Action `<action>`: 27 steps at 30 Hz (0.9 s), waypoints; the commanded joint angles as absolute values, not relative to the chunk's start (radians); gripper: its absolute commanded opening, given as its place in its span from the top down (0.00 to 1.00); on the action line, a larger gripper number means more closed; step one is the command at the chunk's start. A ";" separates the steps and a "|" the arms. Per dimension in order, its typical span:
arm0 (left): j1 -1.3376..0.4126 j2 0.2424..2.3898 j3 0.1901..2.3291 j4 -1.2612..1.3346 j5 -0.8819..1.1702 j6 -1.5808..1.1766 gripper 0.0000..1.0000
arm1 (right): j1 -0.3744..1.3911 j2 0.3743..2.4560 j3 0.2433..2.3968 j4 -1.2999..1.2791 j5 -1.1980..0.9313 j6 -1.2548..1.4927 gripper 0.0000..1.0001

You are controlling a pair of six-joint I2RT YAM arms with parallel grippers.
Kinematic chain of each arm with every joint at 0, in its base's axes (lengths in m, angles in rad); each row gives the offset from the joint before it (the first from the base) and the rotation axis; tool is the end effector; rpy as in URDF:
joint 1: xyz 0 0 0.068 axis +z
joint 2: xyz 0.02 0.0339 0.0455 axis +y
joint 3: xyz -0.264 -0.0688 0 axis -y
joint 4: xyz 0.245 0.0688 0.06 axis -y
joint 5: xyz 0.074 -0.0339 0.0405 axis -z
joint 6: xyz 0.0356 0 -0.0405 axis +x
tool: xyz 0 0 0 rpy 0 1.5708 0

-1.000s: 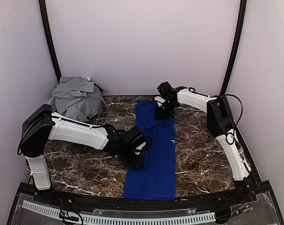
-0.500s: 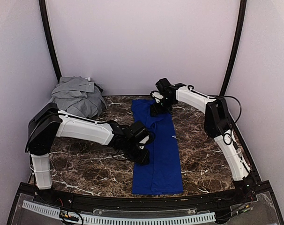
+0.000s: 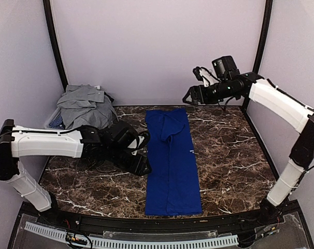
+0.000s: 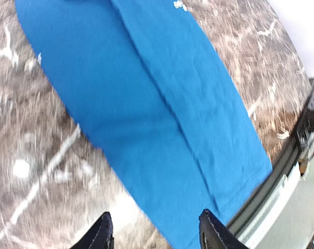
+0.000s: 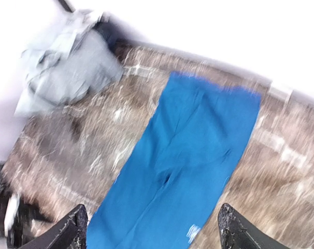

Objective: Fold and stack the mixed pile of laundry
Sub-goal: Rotate the rectangle-folded T-shirt at the center of the board, then pick up the rectangle-folded T-shirt from the center of the board.

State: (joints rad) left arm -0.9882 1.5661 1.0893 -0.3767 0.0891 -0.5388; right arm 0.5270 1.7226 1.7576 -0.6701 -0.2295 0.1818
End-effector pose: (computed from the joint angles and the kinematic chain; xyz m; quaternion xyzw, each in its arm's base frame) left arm 0.1822 -0.2823 0.2359 0.2237 0.9084 -0.2726 0.2245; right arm 0.3331 0.2032 0.3785 -0.2031 0.8646 0.2513 0.3847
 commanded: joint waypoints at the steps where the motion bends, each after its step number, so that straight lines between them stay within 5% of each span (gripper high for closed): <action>1: -1.047 1.443 0.925 -0.341 0.148 -0.634 0.44 | 0.576 1.573 1.408 -0.619 -0.372 0.318 0.18; 13: -1.278 1.403 0.716 -0.217 0.192 -0.864 0.47 | 0.740 1.115 0.808 -0.651 -0.501 0.599 0.33; 27: -1.330 1.515 0.693 -0.092 0.189 -0.944 0.59 | 1.008 1.178 0.580 -0.515 -0.440 0.828 0.45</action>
